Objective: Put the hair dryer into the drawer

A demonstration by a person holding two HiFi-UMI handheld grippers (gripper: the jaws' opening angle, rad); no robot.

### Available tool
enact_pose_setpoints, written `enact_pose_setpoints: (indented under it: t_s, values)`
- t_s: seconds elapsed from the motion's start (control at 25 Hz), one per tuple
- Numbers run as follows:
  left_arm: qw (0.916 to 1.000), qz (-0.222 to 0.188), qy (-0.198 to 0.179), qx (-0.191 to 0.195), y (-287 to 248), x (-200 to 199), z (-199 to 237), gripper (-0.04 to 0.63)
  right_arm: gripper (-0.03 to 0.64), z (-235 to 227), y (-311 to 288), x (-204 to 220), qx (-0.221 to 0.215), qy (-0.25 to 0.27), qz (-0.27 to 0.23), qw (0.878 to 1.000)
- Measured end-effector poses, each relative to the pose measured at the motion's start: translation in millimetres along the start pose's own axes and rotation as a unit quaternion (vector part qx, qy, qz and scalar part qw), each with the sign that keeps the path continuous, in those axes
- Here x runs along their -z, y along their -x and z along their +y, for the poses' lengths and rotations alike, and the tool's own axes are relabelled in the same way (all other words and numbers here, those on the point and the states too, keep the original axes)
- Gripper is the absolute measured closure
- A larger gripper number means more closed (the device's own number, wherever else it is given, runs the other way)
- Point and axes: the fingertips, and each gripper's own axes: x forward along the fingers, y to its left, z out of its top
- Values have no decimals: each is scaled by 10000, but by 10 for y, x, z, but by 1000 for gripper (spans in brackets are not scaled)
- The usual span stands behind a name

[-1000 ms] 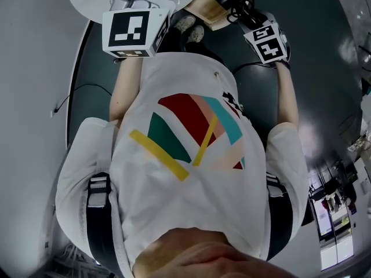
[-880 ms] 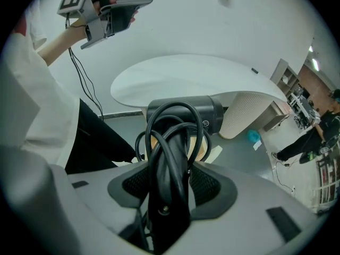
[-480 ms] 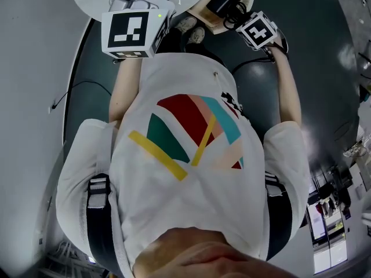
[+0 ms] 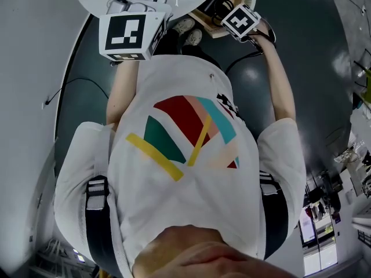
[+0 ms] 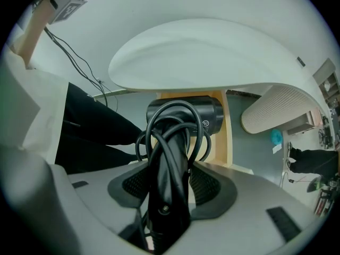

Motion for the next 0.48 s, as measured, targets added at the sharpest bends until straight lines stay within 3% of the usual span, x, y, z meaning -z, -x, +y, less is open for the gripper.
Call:
enact_pose_setpoints:
  t_s: [0.08,0.24,0.36,0.48]
  values:
    - [10000,10,3,-45,24,0,63,581,397,21,-47,-162,-98,9,-218,9997]
    - [10000,59,18,-71,47,24,138,581,397,-93,-54,-222,143,38,7,9999]
    - [9999,116,33,-99,59,30,175,581,397,-31,-159,-387,-82,291,-317,9990]
    - [9998,128,10,-167,25,19,211,581,397,-74,-243,-364,-124,358,-334,9987]
